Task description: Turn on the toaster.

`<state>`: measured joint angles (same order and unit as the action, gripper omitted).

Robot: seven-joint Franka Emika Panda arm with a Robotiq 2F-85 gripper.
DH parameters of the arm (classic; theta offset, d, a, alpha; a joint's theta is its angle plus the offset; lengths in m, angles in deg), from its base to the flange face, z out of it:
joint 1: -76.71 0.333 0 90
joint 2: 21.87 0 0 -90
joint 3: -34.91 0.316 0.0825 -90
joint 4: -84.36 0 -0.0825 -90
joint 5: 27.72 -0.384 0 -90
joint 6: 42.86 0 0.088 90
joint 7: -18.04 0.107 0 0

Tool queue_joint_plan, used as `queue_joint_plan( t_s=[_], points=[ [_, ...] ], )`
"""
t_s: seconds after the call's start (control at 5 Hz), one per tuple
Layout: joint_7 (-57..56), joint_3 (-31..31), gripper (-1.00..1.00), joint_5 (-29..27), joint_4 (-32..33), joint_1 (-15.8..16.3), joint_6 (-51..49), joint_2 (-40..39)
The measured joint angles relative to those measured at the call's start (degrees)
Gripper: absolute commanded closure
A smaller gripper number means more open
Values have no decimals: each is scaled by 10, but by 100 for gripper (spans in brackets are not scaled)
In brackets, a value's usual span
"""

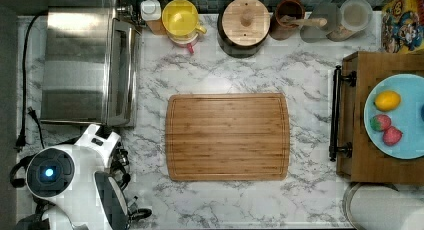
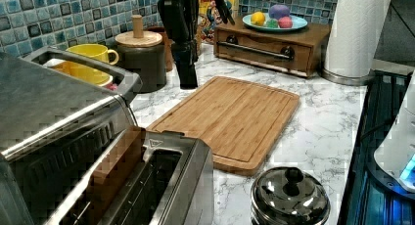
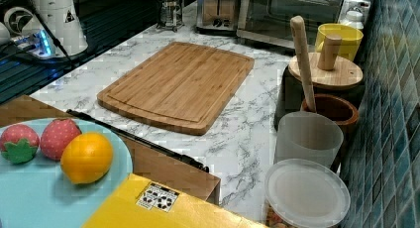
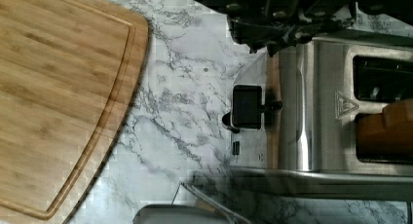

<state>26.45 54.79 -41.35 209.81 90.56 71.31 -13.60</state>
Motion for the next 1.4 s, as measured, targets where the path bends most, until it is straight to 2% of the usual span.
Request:
queue_joint_plan(
  t_s=[0.2,0.4,0.6,1.4],
  points=[
    [0,0,100,-7,8,-2,12,-2],
    [0,-1,100,-51,31,-10,83,-1],
    [-1,-2,100,-60,43,-15,119,-9],
    [-2,-11,100,-66,39,-20,147,-130]
  ],
)
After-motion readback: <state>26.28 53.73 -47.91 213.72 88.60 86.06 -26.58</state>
